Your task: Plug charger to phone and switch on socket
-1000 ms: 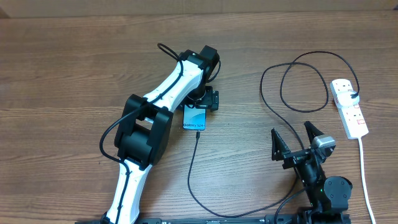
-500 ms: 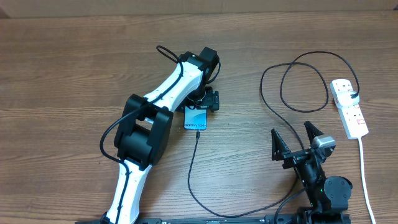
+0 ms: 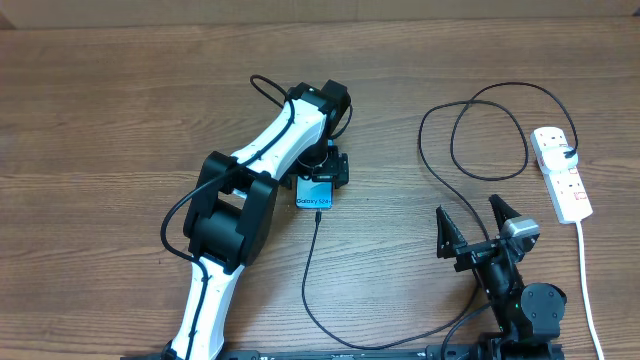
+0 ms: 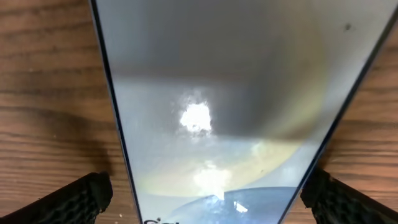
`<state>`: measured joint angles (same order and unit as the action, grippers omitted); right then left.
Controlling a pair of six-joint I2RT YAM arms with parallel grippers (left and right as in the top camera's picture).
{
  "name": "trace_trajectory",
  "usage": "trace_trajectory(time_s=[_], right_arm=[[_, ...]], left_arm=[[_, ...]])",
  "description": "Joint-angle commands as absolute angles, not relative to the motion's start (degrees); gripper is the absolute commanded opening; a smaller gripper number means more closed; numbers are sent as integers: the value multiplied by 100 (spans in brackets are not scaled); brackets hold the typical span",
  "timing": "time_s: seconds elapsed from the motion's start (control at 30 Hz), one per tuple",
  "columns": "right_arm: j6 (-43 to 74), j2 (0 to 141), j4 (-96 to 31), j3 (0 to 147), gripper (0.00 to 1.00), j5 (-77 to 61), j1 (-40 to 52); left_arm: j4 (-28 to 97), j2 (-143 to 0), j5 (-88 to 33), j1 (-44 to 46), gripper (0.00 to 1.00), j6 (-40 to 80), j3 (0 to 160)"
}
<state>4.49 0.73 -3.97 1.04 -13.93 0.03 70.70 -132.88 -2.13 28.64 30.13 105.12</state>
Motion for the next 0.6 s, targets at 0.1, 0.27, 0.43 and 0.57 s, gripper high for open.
trace_trajectory(time_s=[0.1,0.27,0.43,0.57], right_arm=[[443,21,-368,47,100,-1337,27],[445,21,-368,47,100,-1337,27],[443,21,-368,47,100,-1337,27],[443,21,-368,47,100,-1337,27]], left_arm=[[6956,-13375,60,2888,100,3129,10344],[6713,-13375,64,2884,100,3131,10344],[6549,-13375,62,2882,100,3131,10344],[6558,-13375,60,2880,100,3131,10344]])
